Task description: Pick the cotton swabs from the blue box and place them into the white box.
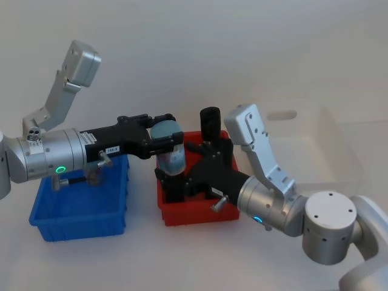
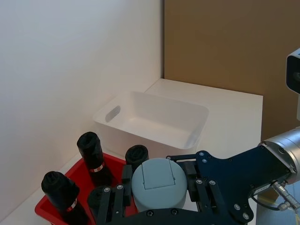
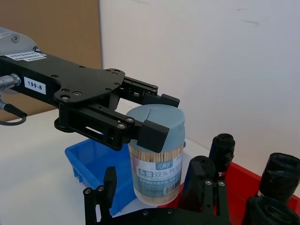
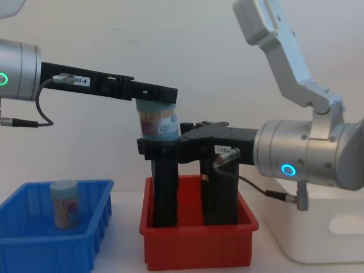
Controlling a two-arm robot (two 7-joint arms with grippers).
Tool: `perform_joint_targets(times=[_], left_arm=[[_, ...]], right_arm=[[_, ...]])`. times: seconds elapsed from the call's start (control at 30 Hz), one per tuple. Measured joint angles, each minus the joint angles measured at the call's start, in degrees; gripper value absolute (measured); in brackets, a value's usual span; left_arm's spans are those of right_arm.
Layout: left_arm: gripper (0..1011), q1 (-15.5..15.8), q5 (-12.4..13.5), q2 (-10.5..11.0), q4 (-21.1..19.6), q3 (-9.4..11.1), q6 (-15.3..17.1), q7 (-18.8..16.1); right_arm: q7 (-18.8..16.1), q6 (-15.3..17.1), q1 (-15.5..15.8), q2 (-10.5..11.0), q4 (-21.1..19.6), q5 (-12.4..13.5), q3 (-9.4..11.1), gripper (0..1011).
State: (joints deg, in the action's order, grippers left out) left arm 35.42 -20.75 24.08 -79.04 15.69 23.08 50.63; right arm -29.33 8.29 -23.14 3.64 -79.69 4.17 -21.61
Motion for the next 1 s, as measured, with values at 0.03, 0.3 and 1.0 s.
perform_joint_targets(times=[0.03, 0.3, 1.0], left_arm=[[670, 0.0, 0.0, 0.0, 0.0, 0.0, 0.0, 0.0], [670, 0.0, 0.0, 0.0, 0.0, 0.0, 0.0, 0.0], [958, 0.0, 0.0, 0.0, 0.0, 0.0, 0.0, 0.0]], right_arm=[[-0.2, -0.1, -0.5, -0.3, 0.7, -0.1, -0.1, 1002], [-0.7, -0.6, -2.2, -1.3, 3.0, -0.5, -0.6, 839], [-0.9, -1.2, -4.2, -2.5, 5.4, -0.6, -1.4, 652]])
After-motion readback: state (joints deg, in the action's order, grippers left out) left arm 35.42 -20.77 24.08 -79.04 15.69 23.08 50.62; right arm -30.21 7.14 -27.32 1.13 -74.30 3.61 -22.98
